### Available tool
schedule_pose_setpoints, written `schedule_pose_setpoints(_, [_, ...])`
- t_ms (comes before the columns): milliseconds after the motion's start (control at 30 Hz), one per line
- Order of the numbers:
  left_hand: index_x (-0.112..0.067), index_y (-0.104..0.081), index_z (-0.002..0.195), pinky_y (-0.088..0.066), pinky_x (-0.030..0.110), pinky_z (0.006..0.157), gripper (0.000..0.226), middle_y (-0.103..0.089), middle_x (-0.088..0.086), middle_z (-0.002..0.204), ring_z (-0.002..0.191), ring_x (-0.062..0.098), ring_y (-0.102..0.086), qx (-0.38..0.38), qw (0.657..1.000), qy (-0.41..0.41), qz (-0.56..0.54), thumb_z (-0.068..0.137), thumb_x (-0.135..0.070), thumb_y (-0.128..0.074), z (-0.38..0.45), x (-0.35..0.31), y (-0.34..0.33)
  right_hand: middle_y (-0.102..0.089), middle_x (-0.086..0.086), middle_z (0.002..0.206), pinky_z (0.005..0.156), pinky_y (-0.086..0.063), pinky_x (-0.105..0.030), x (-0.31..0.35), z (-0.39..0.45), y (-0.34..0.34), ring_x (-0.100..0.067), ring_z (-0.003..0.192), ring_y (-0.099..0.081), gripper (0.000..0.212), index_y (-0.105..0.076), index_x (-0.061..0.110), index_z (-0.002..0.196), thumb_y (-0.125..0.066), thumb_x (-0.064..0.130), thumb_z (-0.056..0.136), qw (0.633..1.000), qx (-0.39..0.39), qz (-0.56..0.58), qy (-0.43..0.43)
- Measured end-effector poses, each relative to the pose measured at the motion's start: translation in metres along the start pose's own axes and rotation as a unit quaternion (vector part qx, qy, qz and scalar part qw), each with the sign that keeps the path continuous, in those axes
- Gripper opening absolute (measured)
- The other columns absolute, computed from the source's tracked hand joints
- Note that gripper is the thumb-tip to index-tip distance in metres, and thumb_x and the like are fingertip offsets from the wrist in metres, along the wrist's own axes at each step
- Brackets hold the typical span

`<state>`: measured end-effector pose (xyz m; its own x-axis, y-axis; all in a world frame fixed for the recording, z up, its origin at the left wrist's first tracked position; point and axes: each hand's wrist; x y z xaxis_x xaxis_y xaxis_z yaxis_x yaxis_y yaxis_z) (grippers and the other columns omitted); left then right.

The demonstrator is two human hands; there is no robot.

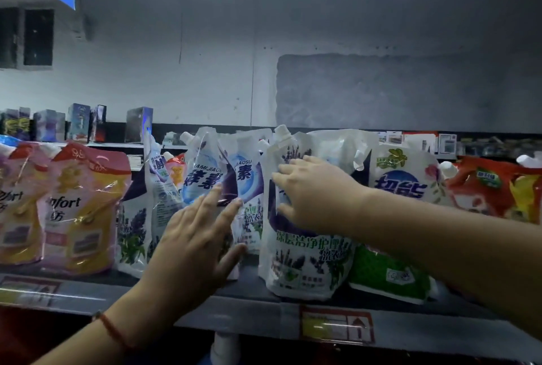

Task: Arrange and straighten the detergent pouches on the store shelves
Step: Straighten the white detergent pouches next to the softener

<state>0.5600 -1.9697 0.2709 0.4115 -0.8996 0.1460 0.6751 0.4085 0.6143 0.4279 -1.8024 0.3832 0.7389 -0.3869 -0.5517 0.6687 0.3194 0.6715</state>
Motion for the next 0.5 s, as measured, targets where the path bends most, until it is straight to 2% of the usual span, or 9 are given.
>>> schedule_pose_setpoints(133, [-0.02, -0.038, 0.152, -0.042, 0.052, 0.106, 0.08, -0.036, 0.015, 0.157, 0.138, 0.034, -0.044, 0.034, 0.999, 0.023, 0.027, 0.088, -0.068, -0.034, 0.002, 0.04, 0.002, -0.059, 0.0, 0.124, 0.1, -0.044, -0.039, 0.028, 0.014, 0.019, -0.021, 0.114, -0.055, 0.043, -0.054, 0.018, 0.129, -0.046, 0.043, 0.095, 0.997, 0.0, 0.077, -0.006])
schedule_pose_setpoints(233, [-0.023, -0.017, 0.158, -0.03, 0.045, 0.116, 0.085, -0.018, 0.012, 0.164, 0.149, 0.029, -0.028, 0.072, 0.997, 0.013, 0.021, 0.091, -0.066, -0.045, 0.004, 0.062, -0.004, -0.062, 0.004, 0.114, 0.089, -0.051, -0.041, 0.047, 0.035, 0.028, -0.02, 0.104, -0.059, 0.033, -0.06, 0.024, 0.118, -0.049, 0.043, 0.093, 0.989, 0.01, 0.147, -0.018])
schedule_pose_setpoints(367, [-0.025, 0.008, 0.158, -0.02, 0.041, 0.121, 0.09, -0.006, 0.012, 0.167, 0.152, 0.027, -0.013, 0.11, 0.994, -0.007, 0.003, 0.095, -0.064, -0.042, 0.007, 0.077, -0.018, -0.062, 0.001, 0.121, 0.087, -0.053, -0.04, 0.068, 0.071, 0.027, -0.023, 0.107, -0.06, 0.044, -0.056, 0.02, 0.129, -0.051, 0.045, 0.093, 0.989, 0.019, 0.144, -0.024])
schedule_pose_setpoints(500, [-0.039, 0.023, 0.148, -0.027, 0.041, 0.116, 0.093, -0.009, 0.02, 0.165, 0.147, 0.032, -0.025, 0.104, 0.994, 0.0, -0.028, 0.093, -0.063, -0.048, 0.01, 0.082, -0.036, -0.06, 0.002, 0.115, 0.072, -0.046, -0.03, 0.068, 0.089, 0.021, -0.02, 0.102, -0.059, 0.032, -0.058, 0.019, 0.119, -0.049, 0.034, 0.093, 0.995, 0.002, 0.097, -0.033])
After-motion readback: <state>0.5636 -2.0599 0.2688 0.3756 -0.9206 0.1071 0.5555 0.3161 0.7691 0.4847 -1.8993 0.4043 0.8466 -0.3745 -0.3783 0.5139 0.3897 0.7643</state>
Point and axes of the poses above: each hand's wrist, its own z-axis towards the middle knuckle, its own y-axis out of the back of the hand, x = y × z
